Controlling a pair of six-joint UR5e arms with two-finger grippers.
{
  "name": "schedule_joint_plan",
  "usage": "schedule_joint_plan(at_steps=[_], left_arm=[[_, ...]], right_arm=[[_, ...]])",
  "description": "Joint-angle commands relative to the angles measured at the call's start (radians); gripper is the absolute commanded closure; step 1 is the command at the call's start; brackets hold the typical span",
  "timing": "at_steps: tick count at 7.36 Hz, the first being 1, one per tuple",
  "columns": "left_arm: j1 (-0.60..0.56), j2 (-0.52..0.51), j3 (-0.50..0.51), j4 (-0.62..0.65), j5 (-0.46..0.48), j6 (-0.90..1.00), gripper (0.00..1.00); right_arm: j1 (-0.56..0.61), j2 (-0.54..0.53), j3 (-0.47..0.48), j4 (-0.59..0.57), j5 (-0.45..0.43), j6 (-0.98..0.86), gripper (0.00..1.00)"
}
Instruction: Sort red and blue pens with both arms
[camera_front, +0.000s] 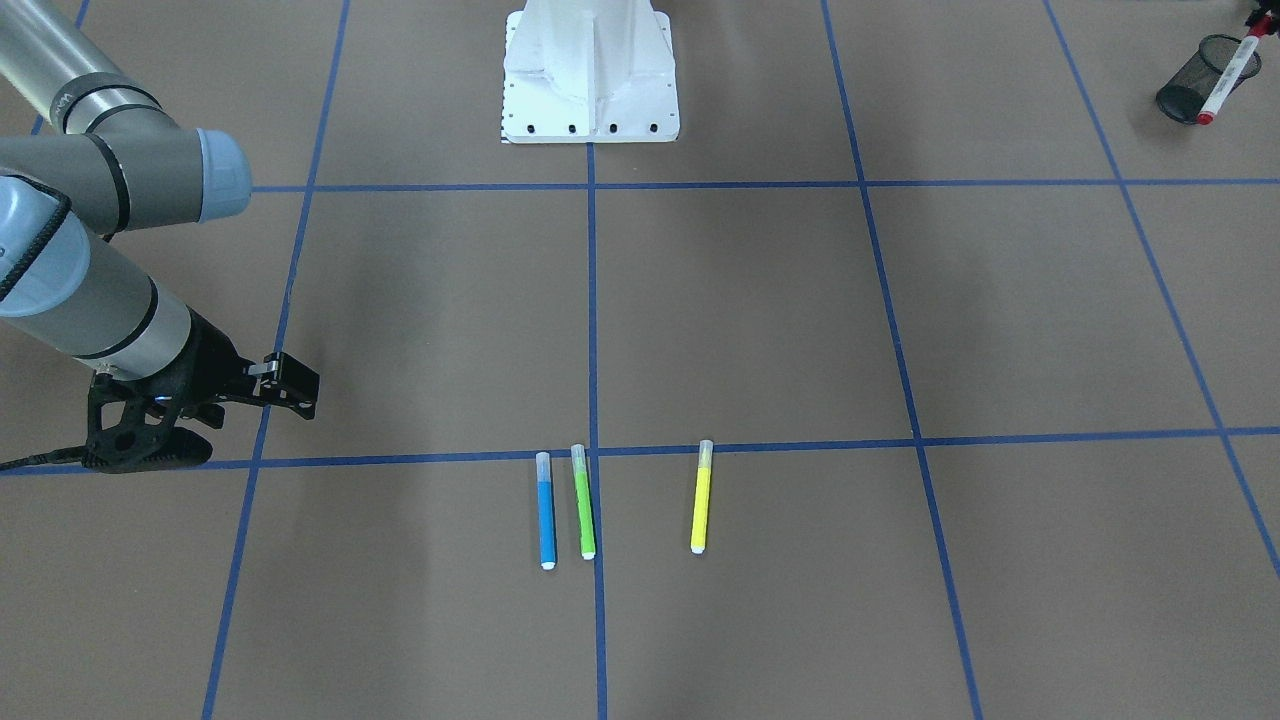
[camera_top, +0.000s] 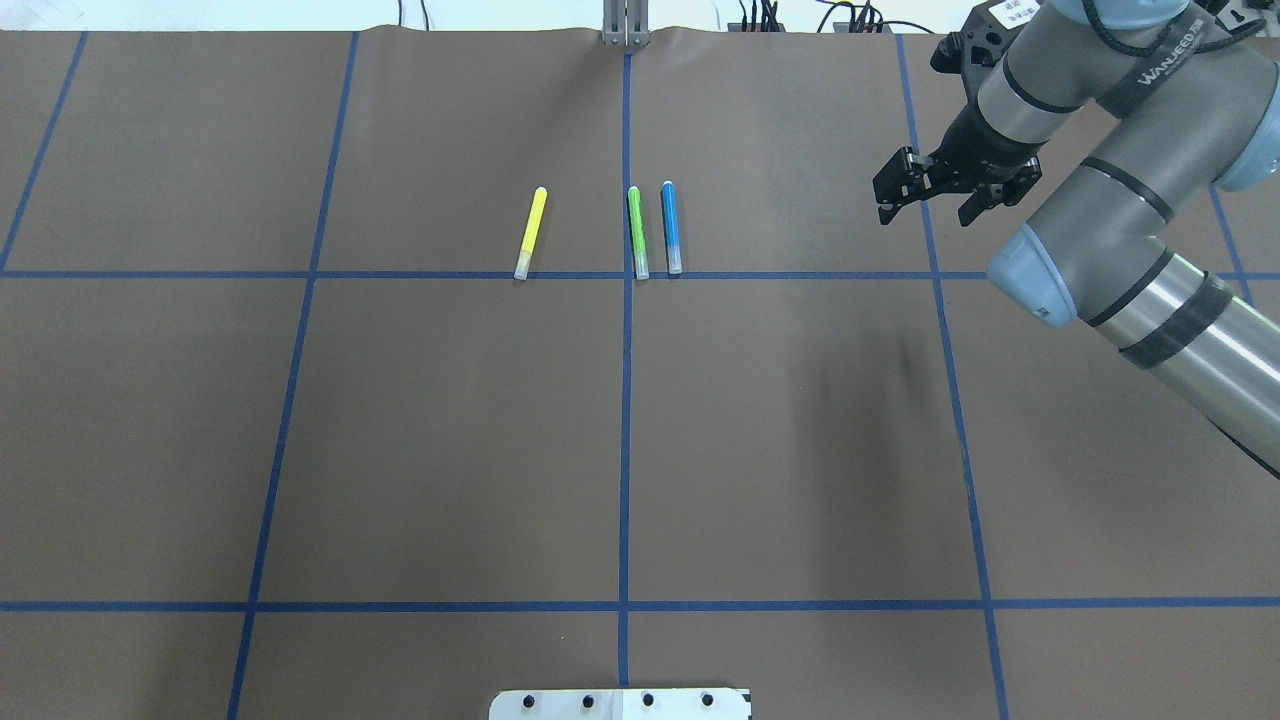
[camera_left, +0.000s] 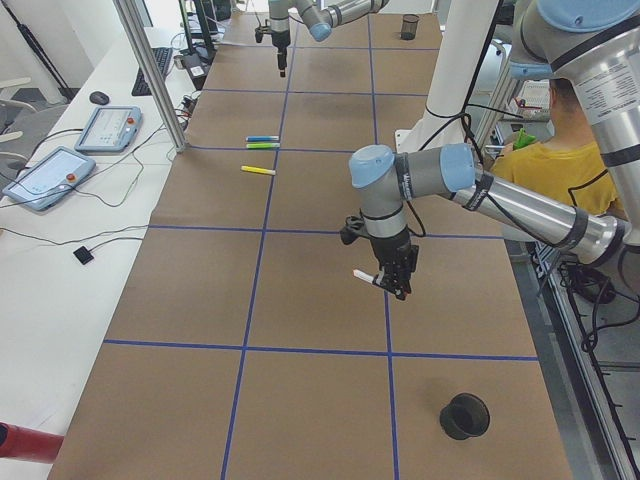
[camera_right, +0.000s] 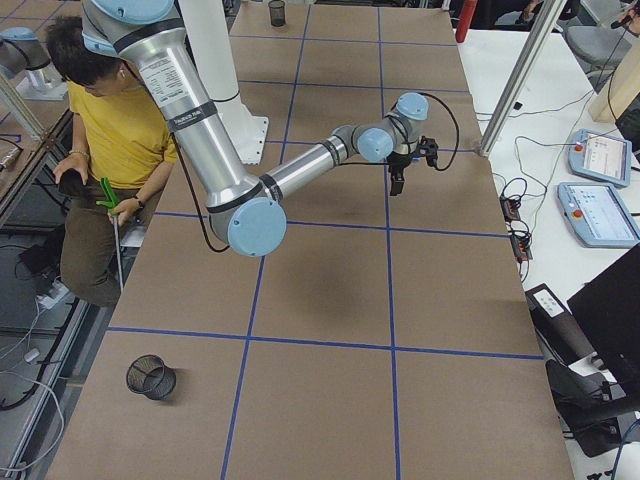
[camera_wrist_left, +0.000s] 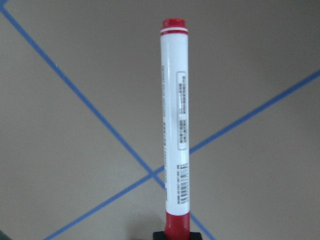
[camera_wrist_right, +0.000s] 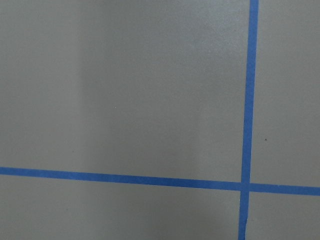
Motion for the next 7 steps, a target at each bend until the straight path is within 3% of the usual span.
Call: schedule_joint_plan(at_steps=[1,2,4,7], left_arm=[[-0.012,0.164,0.0,0.006,0.152,0.026,1.0],[-0.008,0.214,0.013,0.014,0.22,0.0,1.0],[0.001,0.239,0.115,0.033,0.254,-0.023,1.0],[0.001,0.245,0.275,-0.062,0.273,-0.023,1.0]], right_arm=[[-0.007,0.0,0.005,0.0,-0.01,0.002,0.0],[-0.013,-0.002,0.006,0.0,-0.015,0.003,0.0],[-0.016,-0.006,0.008,0.0,-0.018,0.002,0.0],[-0.027,-0.012,0.009,0.002,-0.018,0.003,0.0]])
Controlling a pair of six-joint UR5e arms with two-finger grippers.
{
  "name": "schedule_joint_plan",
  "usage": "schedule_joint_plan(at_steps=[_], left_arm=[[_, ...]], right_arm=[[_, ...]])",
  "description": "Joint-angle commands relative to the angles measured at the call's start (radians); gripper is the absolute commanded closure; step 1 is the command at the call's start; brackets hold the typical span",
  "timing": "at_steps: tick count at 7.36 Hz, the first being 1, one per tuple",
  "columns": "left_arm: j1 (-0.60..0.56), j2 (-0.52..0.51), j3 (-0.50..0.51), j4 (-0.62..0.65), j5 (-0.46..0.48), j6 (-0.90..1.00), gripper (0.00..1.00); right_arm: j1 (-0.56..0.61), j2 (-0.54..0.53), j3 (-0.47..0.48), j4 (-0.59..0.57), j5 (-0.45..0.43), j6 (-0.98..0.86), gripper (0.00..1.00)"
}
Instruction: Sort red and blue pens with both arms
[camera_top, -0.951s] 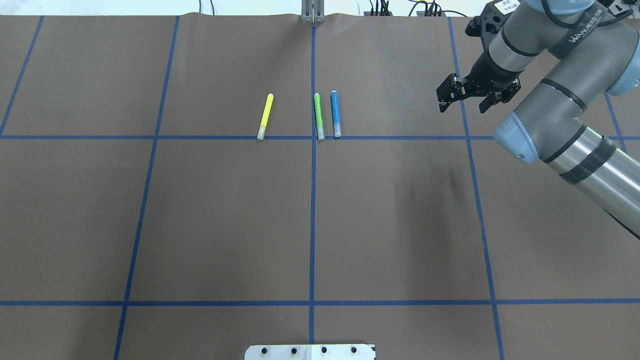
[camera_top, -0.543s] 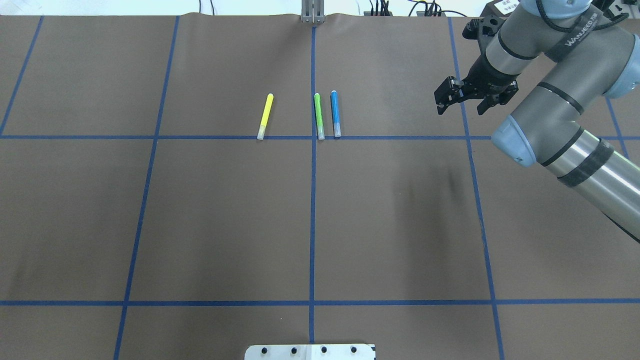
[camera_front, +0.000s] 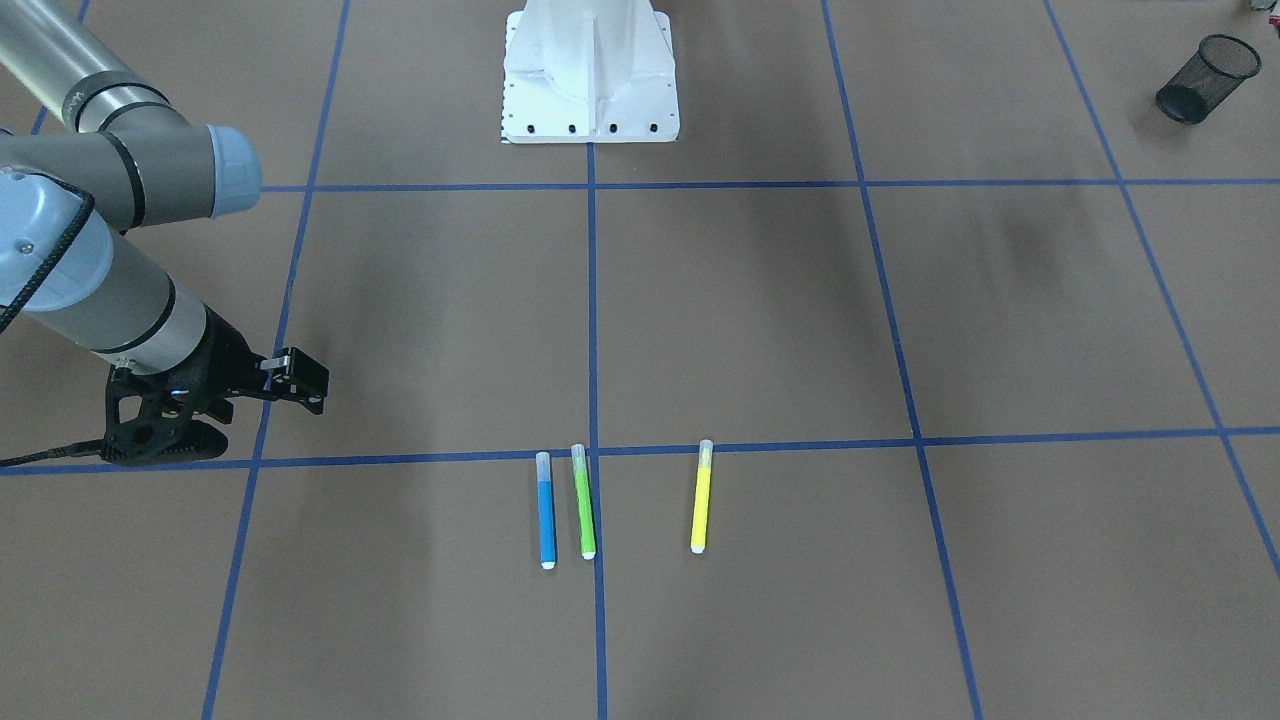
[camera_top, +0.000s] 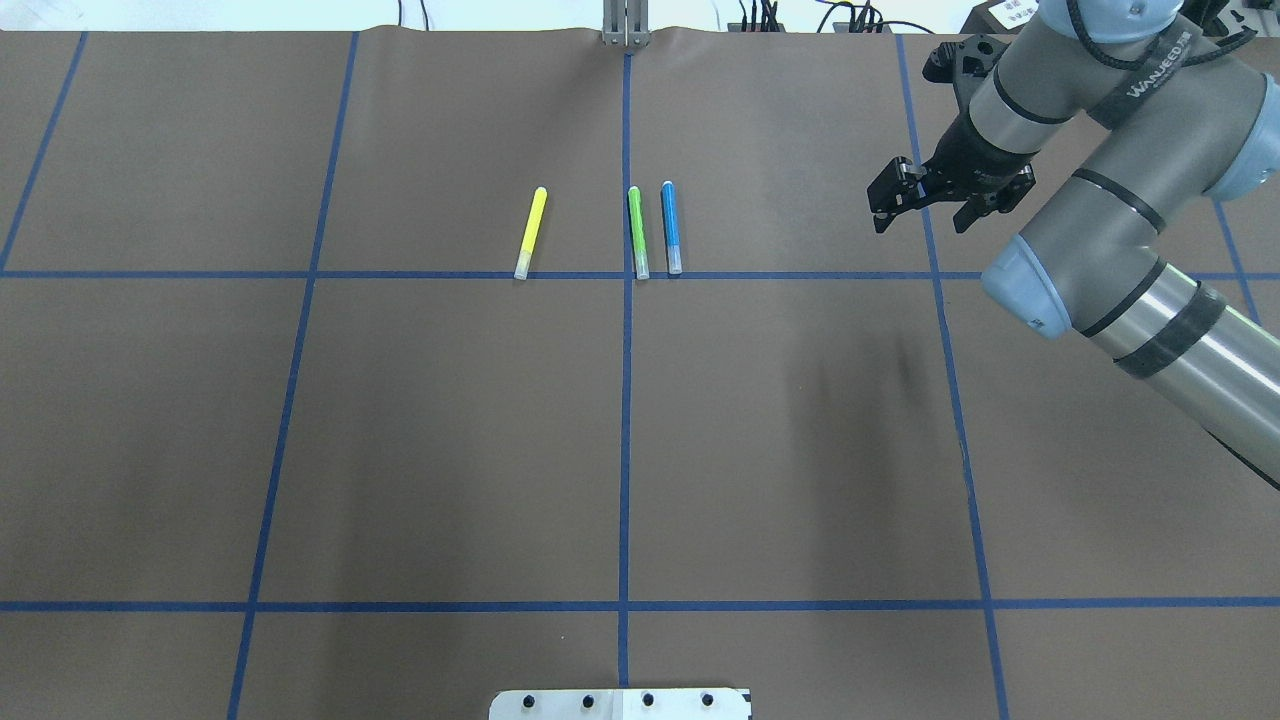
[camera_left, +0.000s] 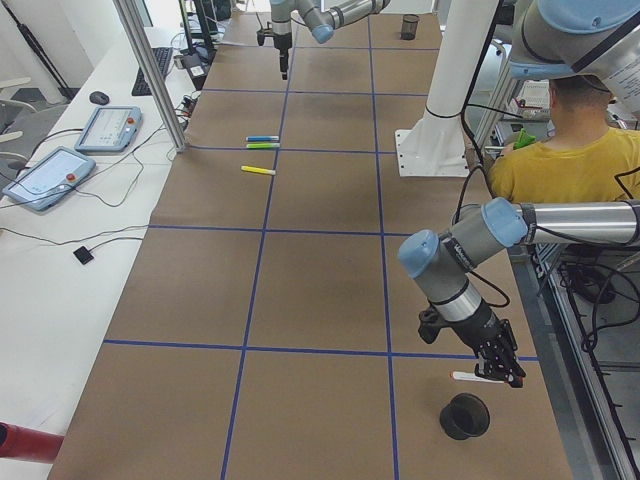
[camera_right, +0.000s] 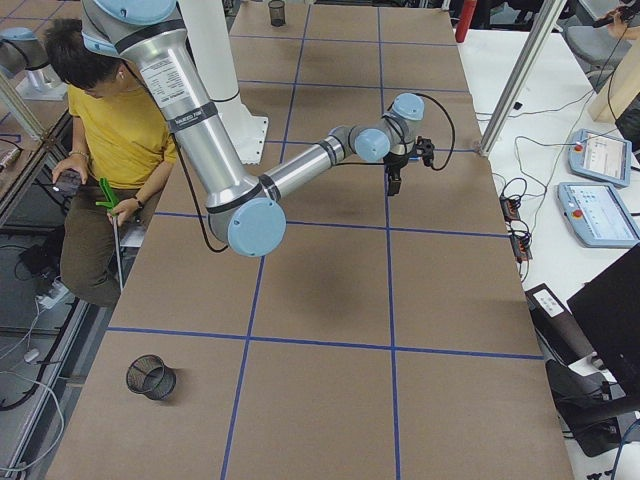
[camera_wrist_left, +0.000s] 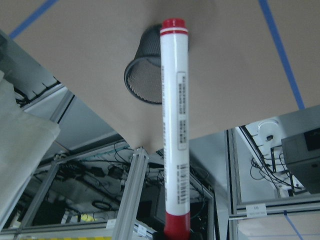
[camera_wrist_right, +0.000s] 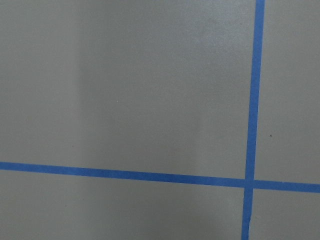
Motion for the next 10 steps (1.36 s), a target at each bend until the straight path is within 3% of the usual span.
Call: schedule_joint_plan(at_steps=[1,2,5,10], left_arm=[[0.002,0.005,0.135,-0.11,-0.008,0.004,1.0],[0.002,0.005,0.183,-0.158,-0.039,0.024,1.0],[0.002,0.005,0.198,-0.16,-0.169,0.074,1.0],[0.002,0.005,0.281,-0.254,-0.177,0.075,1.0]], right_arm=[[-0.012,-0.009,0.001,0.012,-0.002,0.0,0.0],[-0.012,-0.019,0.001,0.036,-0.002,0.005,0.0],[-0.018,-0.031,0.007,0.043,-0.002,0.005,0.0],[-0.029,-0.037,0.023,0.043,-0.019,0.023,0.0]])
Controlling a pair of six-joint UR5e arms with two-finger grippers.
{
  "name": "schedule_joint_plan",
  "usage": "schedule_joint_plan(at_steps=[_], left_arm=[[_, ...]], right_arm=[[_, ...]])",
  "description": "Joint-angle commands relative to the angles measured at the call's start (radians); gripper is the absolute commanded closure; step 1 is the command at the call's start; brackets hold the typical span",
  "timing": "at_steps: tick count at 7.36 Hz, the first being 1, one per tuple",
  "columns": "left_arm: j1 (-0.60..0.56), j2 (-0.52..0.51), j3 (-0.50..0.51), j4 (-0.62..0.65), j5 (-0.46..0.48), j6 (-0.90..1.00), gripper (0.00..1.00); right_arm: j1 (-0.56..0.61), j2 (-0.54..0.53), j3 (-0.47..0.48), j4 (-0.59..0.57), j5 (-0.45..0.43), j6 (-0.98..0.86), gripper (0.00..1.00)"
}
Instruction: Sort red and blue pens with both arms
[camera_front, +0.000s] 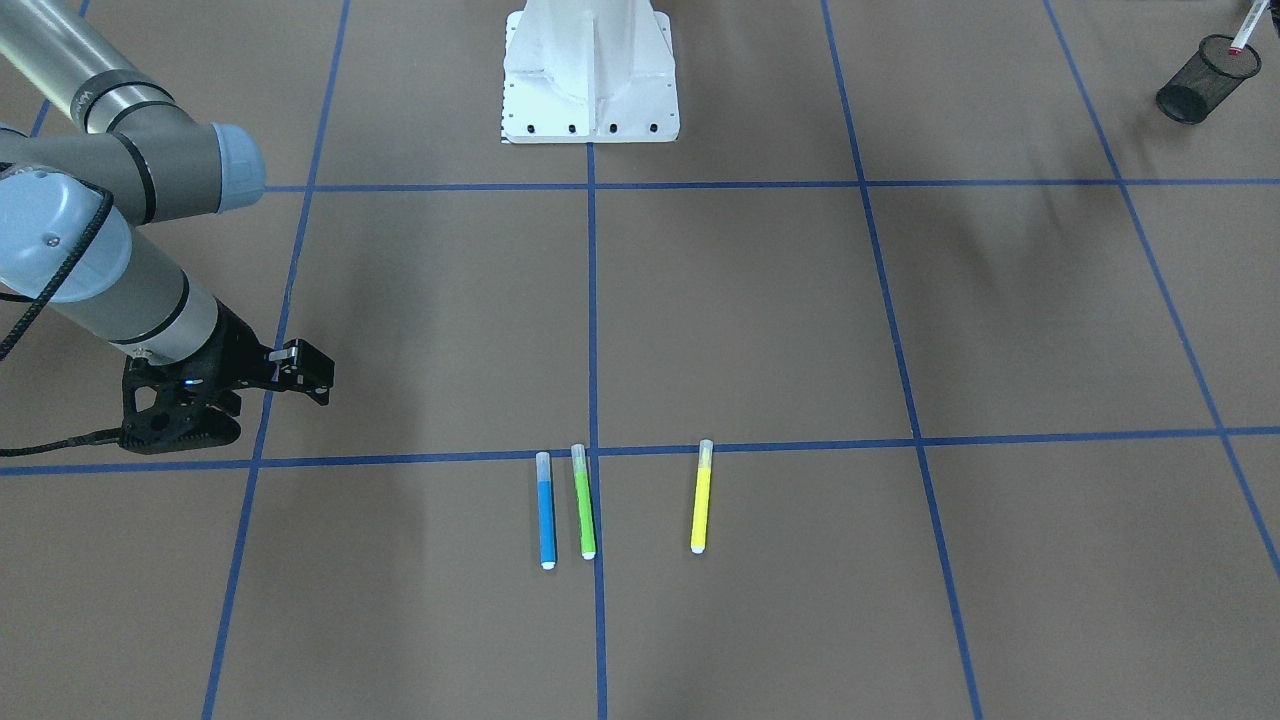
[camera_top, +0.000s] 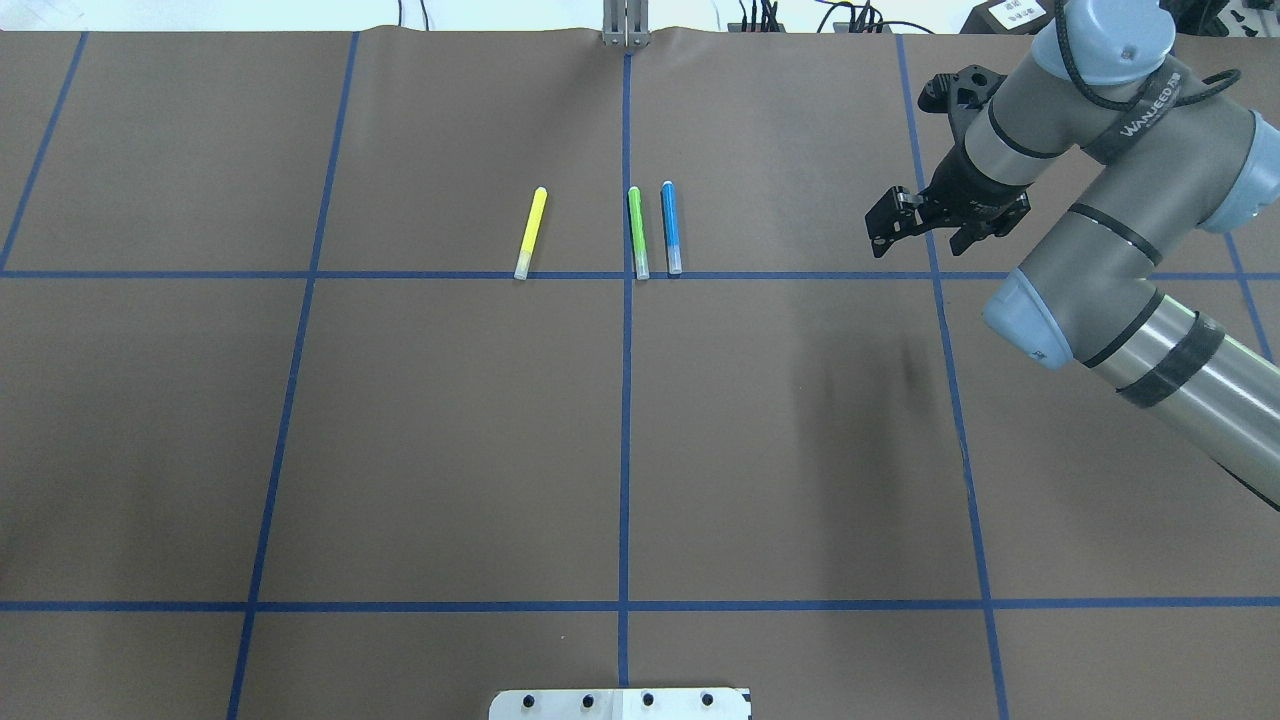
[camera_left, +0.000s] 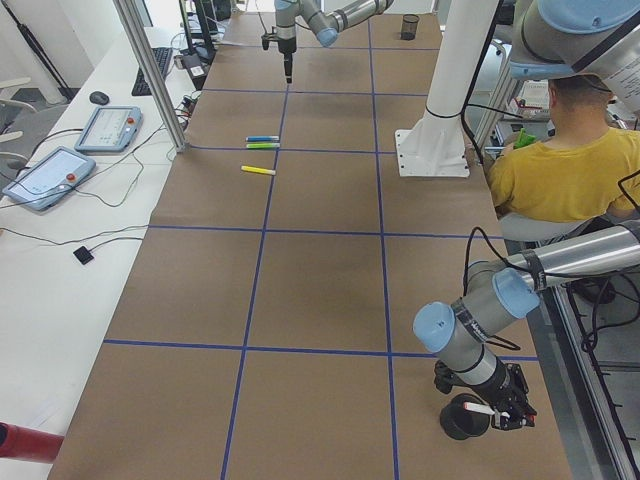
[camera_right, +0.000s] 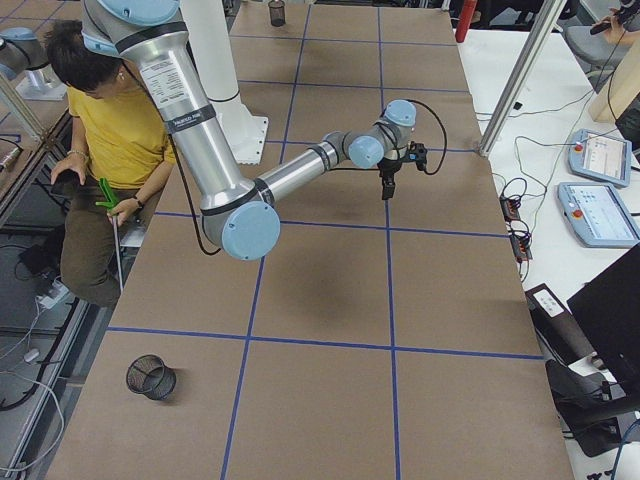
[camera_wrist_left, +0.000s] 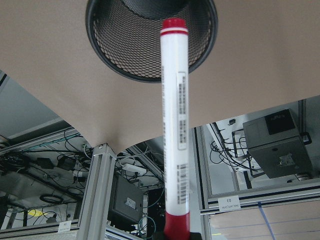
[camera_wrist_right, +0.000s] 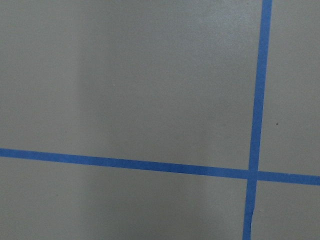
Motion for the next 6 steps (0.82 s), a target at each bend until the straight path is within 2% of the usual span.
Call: schedule_joint_plan(at_steps=[1,3,4,5,6], left_arm=[[0.0,0.0,0.012,-0.011,-0.023,0.001,1.0],[0.0,0.0,0.012,-0.011,-0.033,0.007,0.96],[0.0,0.002,0.012,-0.011,-0.04,0.037,0.89],[0.0,0.002,0.012,-0.012,-0.041,0.042,0.42],[0.0,0.002,0.012,-0.012,-0.041,0.042,0.0]], right_arm=[[-0.004,-0.001,0.006,0.0,0.0,0.007,0.0],[-0.004,-0.001,0.008,-0.001,-0.002,0.007,0.0],[-0.004,-0.001,0.009,-0.001,-0.007,0.007,0.0],[-0.004,-0.005,0.011,-0.001,-0.007,0.007,0.0],[-0.004,-0.005,0.011,-0.001,-0.007,0.007,0.0]])
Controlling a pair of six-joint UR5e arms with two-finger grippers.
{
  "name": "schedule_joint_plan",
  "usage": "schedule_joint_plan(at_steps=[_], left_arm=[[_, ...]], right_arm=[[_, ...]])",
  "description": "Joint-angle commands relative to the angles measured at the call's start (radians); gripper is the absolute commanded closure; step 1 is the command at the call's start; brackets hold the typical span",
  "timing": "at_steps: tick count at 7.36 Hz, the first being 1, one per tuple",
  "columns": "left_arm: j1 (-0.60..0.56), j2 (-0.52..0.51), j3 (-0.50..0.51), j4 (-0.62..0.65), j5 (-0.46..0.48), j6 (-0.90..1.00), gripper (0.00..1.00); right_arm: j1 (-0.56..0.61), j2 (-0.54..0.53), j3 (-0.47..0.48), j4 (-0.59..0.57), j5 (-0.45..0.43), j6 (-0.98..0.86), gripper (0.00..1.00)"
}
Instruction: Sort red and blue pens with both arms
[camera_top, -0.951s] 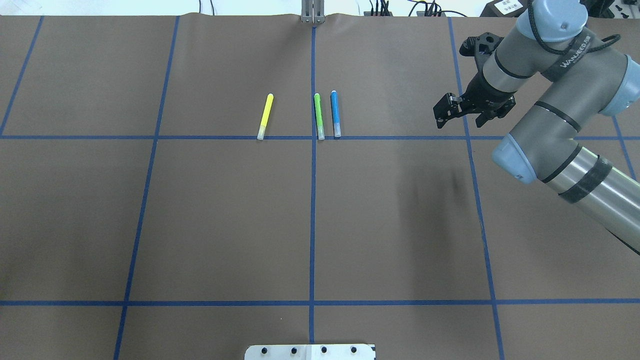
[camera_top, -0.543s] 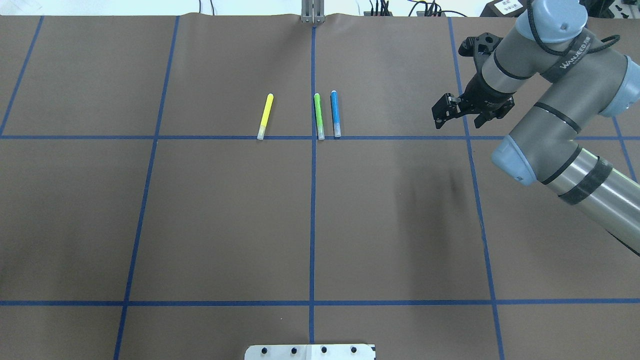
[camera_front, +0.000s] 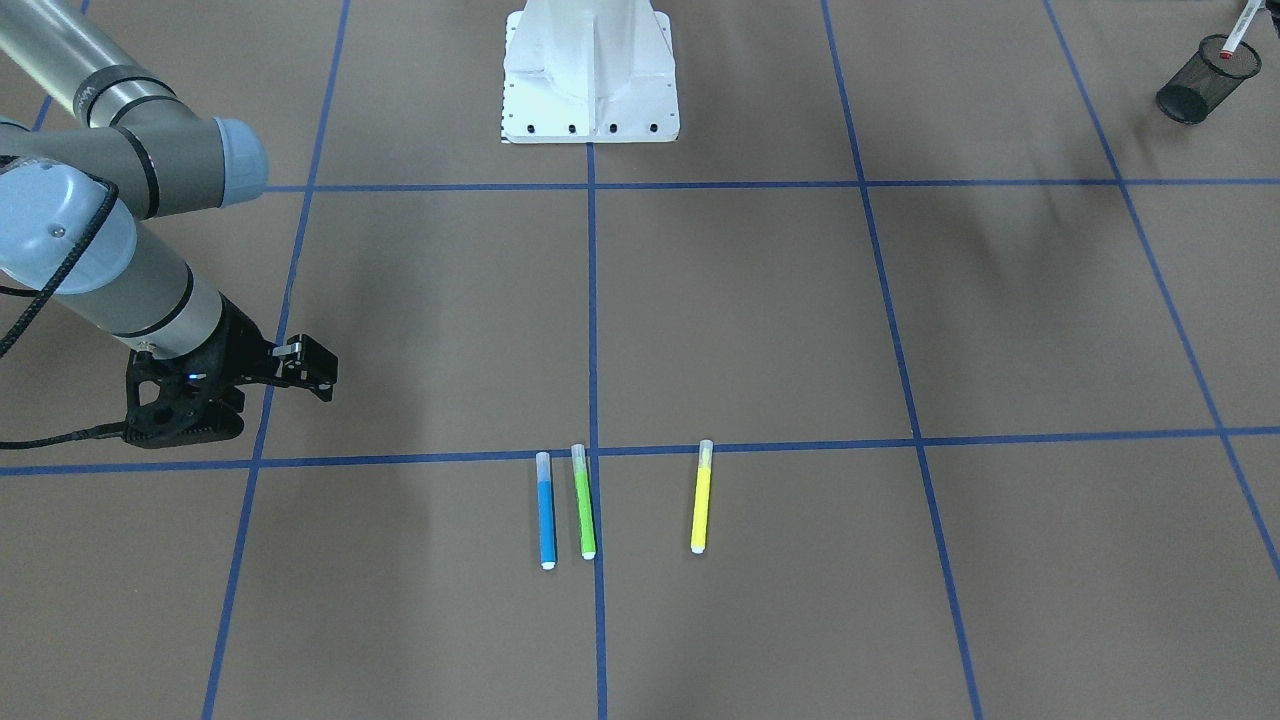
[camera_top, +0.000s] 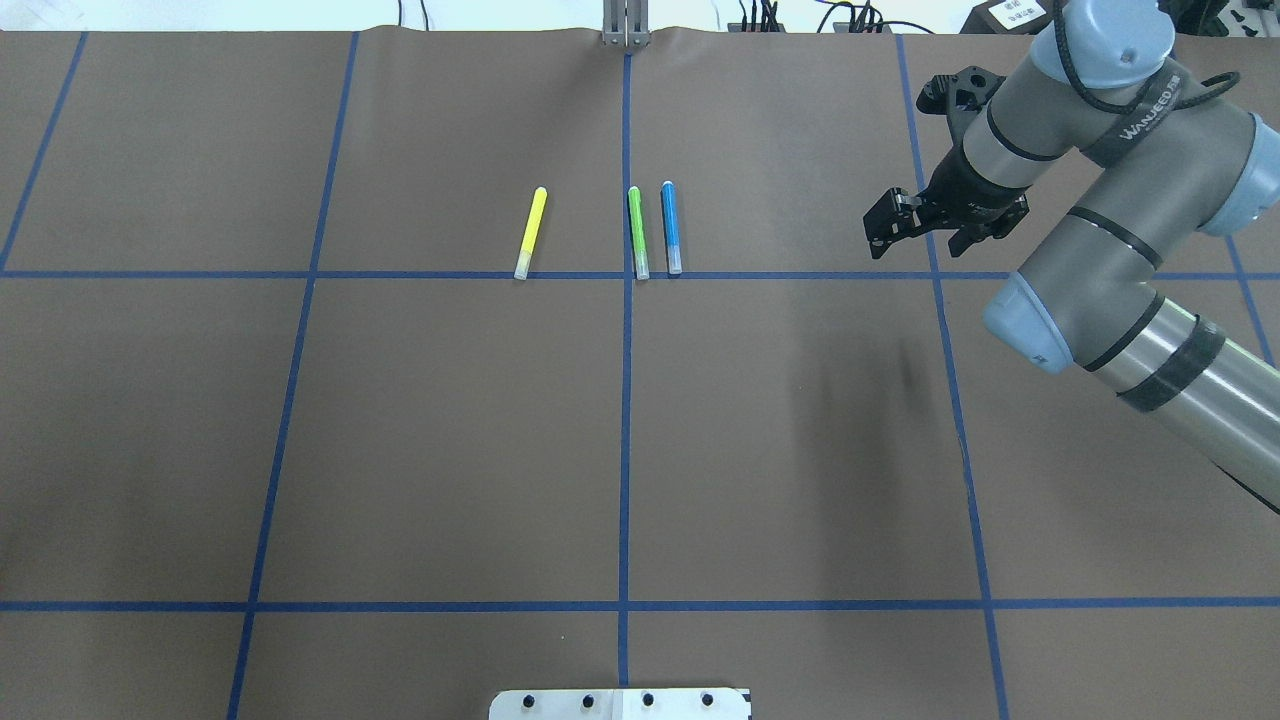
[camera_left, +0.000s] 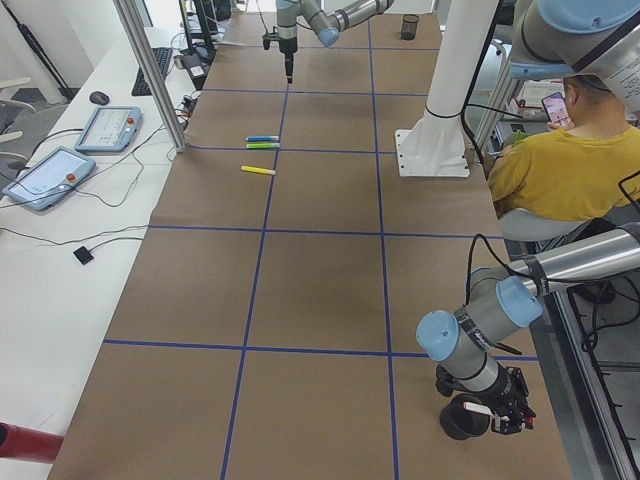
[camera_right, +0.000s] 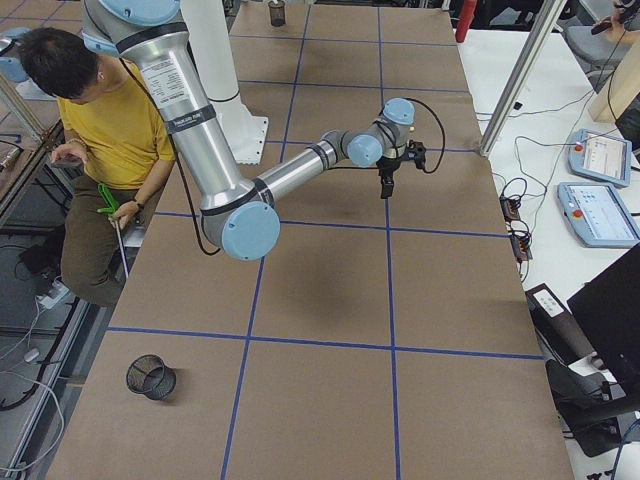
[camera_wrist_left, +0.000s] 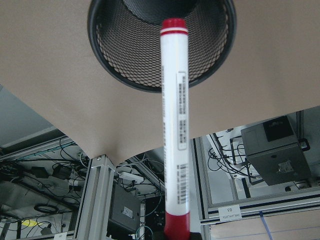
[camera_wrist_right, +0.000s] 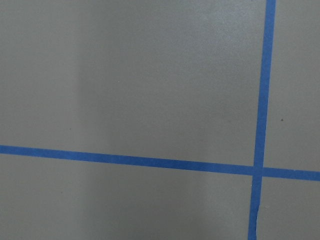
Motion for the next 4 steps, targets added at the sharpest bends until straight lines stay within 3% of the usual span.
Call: schedule_joint_plan(at_steps=[1,4], left_arm=[[-0.002,0.0,0.0,-0.002,-0.001,0.006,0.0],[-0.002,-0.007,-0.003,-0.002,-0.003,0.006,0.0]], right_arm=[[0.0,-0.005,0.001,0.0,-0.001,0.0,0.0],[-0.002,-0.005,0.001,0.002,-0.001,0.0,0.0]])
